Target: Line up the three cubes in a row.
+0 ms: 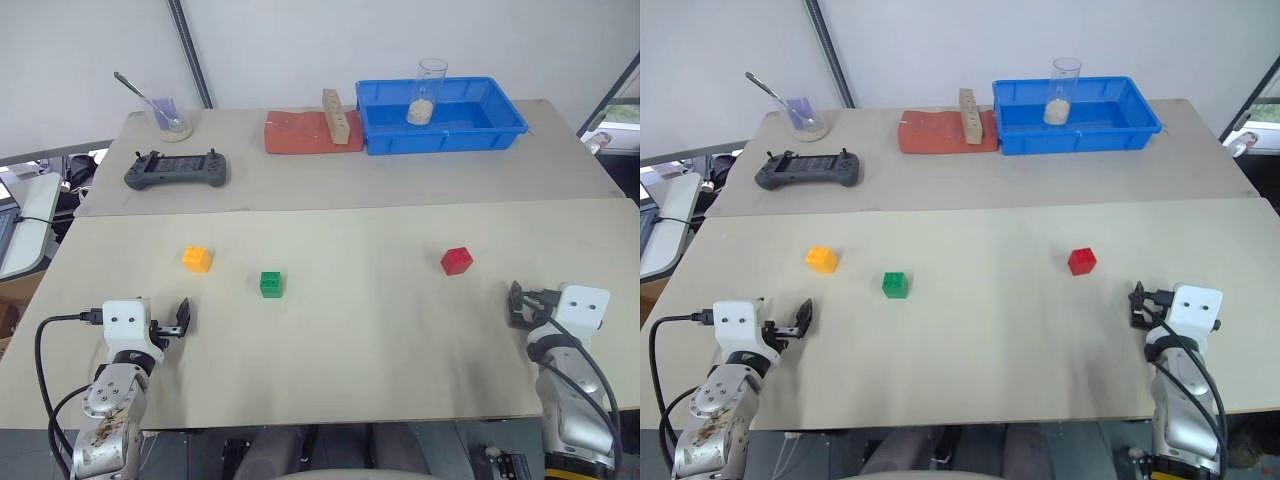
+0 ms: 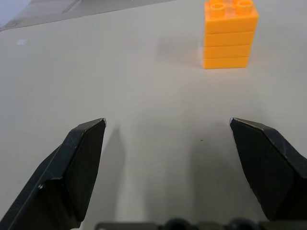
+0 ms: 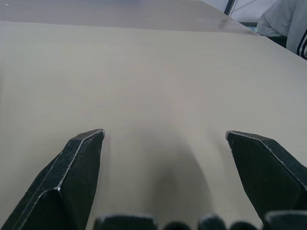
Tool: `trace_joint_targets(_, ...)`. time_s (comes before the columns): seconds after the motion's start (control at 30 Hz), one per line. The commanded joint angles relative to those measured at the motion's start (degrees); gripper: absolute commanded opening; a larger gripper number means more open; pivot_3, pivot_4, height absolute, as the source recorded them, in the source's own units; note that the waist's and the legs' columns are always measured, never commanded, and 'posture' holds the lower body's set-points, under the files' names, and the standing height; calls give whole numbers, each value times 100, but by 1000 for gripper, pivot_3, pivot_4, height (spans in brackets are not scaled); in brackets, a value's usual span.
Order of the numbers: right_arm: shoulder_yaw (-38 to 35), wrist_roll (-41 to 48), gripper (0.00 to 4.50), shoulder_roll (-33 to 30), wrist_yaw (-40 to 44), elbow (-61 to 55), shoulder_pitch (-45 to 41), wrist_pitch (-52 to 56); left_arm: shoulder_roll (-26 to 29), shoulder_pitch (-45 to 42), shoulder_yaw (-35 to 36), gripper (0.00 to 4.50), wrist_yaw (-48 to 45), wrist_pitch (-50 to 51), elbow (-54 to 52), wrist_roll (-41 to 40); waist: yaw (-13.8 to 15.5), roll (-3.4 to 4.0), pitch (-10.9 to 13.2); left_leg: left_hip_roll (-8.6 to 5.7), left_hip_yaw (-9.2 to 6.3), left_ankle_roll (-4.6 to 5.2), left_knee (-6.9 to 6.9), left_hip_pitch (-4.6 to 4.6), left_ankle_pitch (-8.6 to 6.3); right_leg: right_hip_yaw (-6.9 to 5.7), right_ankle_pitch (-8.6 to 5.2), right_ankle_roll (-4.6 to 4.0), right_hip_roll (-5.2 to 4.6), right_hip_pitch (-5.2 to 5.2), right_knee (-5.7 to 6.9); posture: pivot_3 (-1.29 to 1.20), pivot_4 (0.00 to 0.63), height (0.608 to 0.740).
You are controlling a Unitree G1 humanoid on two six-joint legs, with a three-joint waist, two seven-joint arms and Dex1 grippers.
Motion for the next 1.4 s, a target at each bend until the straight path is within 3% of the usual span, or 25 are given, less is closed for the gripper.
trace_joint_targets(0.03, -3, -11, 4500, 23, -26, -180, -57, -66, 4, 53, 15, 4403, 5, -1, 34, 37, 0, 0, 0, 0, 0, 0, 0, 0, 0, 0, 0, 0, 0, 0, 0, 0, 150, 740)
trace_joint_targets(0.23, 55, -6, 4500, -64, 154, -220, -34, -69, 30, 25, 22, 4403, -161, -187, 42, -56, 0, 0, 0, 0, 0, 0, 0, -1, 0, 0, 0, 0, 0, 0, 0, 0, 150, 740)
trace_joint_targets(0.33, 80, 71, 4500, -189, 432, -473, 110, 35, 182, 67, 211, 4403, -572, -78, -287, -499, 0, -1, 0, 0, 0, 0, 0, -2, 0, 0, 0, 0, 0, 0, -2, 0, 150, 740)
trace_joint_targets(0.6, 159, 593, 4500, -707, 1478, -1496, 701, 460, 1918, -814, 701, 4403, -2092, 1300, -1460, -2477, 32, -16, 11, 11, -2, -3, 8, -18, 0, -8, 1, -2, 9, -11, -1, 0, 150, 740)
trace_joint_targets(0.7, 256, 868, 4500, -822, 1811, -1965, 881, 747, 2674, -1858, 183, 4403, -2808, 1908, -1506, -3058, 26, -14, 13, 6, -1, -2, 7, -16, 0, -4, 0, 4, 8, -8, -6, 0, 150, 740)
trace_joint_targets(0.8, 423, 1026, 4500, -825, 1961, -2167, 842, 979, 2993, -2808, -598, 4403, -3534, 2063, -1306, -3095, -5, -16, 15, 7, -2, -2, 4, -17, 0, -3, 7, -6, 11, -8, -10, 0, 150, 740)
trace_joint_targets(1.03, 771, 850, 4500, -628, 1753, -1549, 48, 1118, 2600, -4156, -2187, 4403, -4903, 1306, -465, -2314, -80, -23, 22, 11, 11, -3, -5, -20, 2, 15, 18, -23, 17, -6, -4, 0, 150, 740)
trace_joint_targets(1.17, 1050, 669, 4500, -407, 1614, -1031, -404, 1001, 2196, -4603, -2475, 4403, -5132, 1100, -148, -2125, -54, -30, 28, 12, 10, 4, -5, -23, 7, 13, 19, -24, 19, -10, -5, 0, 150, 740)
trace_joint_targets(1.4, 1311, 343, 4500, -78, 1376, -151, -1024, 716, 1991, -4640, -2525, 4403, -5269, 1010, -74, -1952, -78, -29, 28, 9, 11, 32, -5, -25, 25, 22, 21, -27, 19, -15, 0, 0, 150, 740)
